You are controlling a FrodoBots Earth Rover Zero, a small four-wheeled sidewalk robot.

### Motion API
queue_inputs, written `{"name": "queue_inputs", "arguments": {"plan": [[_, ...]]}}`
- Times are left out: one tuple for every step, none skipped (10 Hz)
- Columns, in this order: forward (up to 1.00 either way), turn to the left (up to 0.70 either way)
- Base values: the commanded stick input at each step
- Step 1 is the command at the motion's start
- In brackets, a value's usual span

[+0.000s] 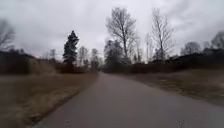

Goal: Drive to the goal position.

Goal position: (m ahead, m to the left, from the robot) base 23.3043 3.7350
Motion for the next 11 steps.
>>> {"name": "queue_inputs", "arguments": {"plan": [[0.7, 0.0], [0.7, 0.0], [0.7, 0.0], [0.7, 0.0], [0.7, 0.0], [0.7, 0.0], [0.7, 0.0], [0.7, 0.0], [0.7, 0.0], [0.7, -0.01], [0.7, -0.01]]}}
